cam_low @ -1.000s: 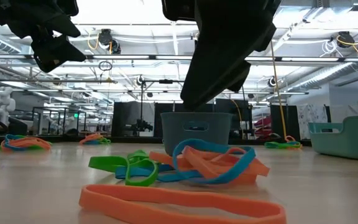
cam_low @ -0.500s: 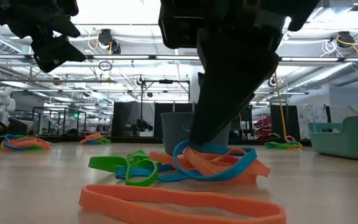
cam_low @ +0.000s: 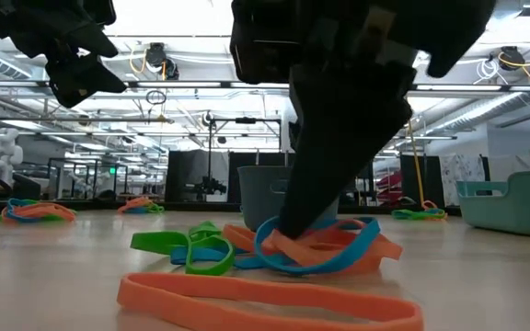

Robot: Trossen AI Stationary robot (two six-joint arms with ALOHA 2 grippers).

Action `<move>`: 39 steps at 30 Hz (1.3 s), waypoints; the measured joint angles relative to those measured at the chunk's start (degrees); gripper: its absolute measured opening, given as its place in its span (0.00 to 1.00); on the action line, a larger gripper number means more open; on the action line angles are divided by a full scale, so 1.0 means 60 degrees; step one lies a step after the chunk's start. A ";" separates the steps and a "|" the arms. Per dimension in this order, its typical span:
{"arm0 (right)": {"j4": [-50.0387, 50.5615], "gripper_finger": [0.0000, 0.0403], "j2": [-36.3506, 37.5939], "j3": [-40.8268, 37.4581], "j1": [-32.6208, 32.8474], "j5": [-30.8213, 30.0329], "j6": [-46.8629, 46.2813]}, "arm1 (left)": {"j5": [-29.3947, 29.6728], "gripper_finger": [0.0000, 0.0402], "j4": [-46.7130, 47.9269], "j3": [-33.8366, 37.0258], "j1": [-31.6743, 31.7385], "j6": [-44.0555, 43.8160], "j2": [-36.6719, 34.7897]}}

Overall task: Sort rubber bands into baskets
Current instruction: Put the blue rubberband into the blue bin

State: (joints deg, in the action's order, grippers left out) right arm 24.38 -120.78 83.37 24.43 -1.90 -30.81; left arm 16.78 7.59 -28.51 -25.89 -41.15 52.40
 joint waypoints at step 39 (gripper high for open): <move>0.2188 0.00 0.2114 0.0004 -0.1931 -0.0984 0.0650 | 0.0051 0.54 0.0106 0.0000 0.0000 -0.0091 0.0000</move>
State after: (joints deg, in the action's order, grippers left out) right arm 37.51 -108.09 83.40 12.85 -7.81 -26.91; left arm 17.08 8.23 -28.51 -25.89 -41.70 52.40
